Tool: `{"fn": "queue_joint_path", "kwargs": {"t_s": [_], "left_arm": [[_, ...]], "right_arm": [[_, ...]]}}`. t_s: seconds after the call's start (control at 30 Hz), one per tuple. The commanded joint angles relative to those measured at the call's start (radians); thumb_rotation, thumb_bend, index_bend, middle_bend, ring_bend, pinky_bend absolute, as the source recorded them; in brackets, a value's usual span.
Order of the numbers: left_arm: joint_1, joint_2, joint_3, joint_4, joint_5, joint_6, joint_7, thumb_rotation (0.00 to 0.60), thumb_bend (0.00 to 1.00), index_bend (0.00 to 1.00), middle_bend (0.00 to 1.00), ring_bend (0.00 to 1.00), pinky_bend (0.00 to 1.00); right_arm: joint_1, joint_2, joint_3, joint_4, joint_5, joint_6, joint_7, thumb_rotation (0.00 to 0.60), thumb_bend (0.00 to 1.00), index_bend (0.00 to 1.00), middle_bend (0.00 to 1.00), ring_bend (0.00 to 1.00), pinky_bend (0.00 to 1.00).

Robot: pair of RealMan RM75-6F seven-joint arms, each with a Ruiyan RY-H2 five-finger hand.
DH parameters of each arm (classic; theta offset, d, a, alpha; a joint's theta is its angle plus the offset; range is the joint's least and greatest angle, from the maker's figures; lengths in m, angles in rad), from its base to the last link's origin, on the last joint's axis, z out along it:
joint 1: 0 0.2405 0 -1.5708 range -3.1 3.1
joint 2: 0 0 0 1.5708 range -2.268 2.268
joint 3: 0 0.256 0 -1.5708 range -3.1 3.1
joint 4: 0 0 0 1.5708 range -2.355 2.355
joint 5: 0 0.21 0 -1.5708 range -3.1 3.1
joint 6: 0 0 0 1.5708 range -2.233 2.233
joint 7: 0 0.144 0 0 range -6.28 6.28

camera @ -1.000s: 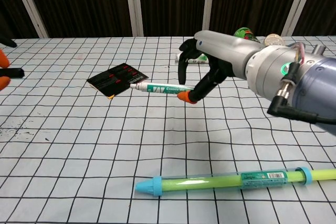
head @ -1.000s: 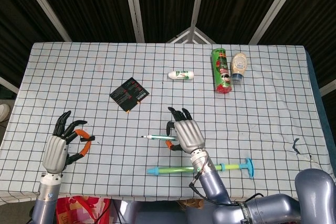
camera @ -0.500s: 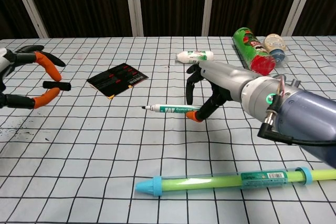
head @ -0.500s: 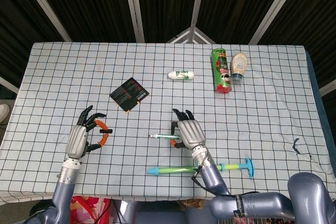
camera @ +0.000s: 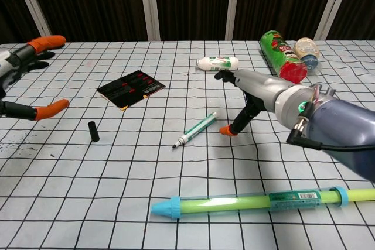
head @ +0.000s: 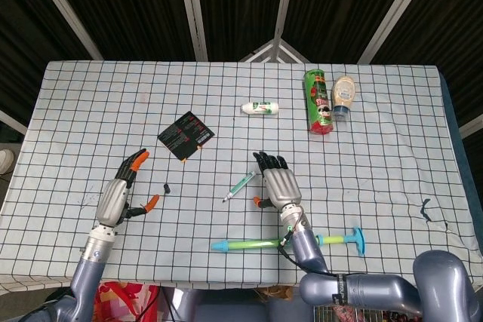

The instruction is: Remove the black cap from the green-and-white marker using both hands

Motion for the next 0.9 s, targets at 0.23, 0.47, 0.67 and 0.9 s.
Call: {"fn": "queue_joint_path", "kwargs": {"t_s": [0.23, 0.47, 0.67, 0.9], "left_arm": [[0.162, 0.186, -0.005, -0.172, 0.004, 0.262, 0.257, 0.600, 0.45, 0.19, 0.08, 0.00, 0.01], [0.239, 0.276, 0.009, -0.183, -0.072, 0.282, 0.303, 0.600, 0.45, 0.14, 0.09, 0.00, 0.01], [0.269, 0.339, 0.010, -0.211, -0.097, 0.282, 0.316, 0.600, 0.45, 0.12, 0.08, 0.00, 0.01], [0.282, 0.380, 0.018, -0.230, -0.102, 0.259, 0.314, 0.600, 0.45, 0.12, 0.07, 0.00, 0.01]], "right_arm": [[-0.163, 0.323, -0.027, -0.289, -0.233, 0.189, 0.040, 0.600, 0.24, 0.08, 0.03, 0.07, 0.00], [-0.291, 0.501, -0.102, -0.259, -0.369, 0.277, 0.107, 0.600, 0.24, 0.12, 0.03, 0.07, 0.00], [-0.363, 0.585, -0.141, -0.184, -0.476, 0.308, 0.183, 0.600, 0.24, 0.13, 0.03, 0.07, 0.00], [-0.406, 0.675, -0.163, -0.169, -0.527, 0.287, 0.204, 0.600, 0.24, 0.13, 0.03, 0.07, 0.00]]}}
